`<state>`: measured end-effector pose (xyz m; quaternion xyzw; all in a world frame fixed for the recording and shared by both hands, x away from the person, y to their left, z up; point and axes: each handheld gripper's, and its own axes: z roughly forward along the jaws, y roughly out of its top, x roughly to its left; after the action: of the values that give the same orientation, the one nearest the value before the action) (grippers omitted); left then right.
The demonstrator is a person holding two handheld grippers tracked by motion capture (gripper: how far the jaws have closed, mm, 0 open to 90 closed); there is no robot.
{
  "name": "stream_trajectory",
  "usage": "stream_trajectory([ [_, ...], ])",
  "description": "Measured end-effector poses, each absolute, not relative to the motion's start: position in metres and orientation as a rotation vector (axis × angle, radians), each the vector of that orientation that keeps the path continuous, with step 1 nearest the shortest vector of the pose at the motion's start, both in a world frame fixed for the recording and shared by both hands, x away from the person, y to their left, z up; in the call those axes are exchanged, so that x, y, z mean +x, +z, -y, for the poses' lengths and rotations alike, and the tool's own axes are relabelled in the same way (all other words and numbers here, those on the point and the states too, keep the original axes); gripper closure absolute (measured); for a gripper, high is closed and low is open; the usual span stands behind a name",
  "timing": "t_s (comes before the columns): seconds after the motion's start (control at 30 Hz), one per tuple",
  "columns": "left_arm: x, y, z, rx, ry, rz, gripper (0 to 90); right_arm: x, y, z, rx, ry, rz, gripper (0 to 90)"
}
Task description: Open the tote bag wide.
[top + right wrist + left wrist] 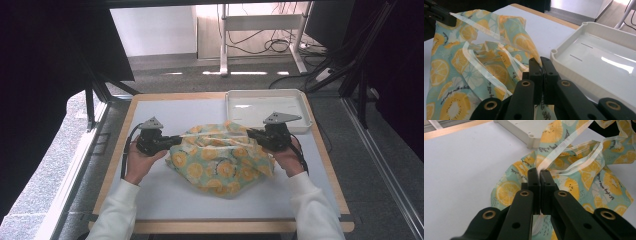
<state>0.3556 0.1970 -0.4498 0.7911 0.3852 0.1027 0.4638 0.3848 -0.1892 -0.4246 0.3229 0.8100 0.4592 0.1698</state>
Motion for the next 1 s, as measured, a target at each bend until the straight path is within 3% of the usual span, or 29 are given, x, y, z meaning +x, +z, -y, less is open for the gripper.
stream_trajectory([
  [1.0,0.34,-0.449,-0.203,1.926,0.246,-0.914,89.5,0.362,-0.418,0.188,0.873,1.297,-2.31,88.0],
])
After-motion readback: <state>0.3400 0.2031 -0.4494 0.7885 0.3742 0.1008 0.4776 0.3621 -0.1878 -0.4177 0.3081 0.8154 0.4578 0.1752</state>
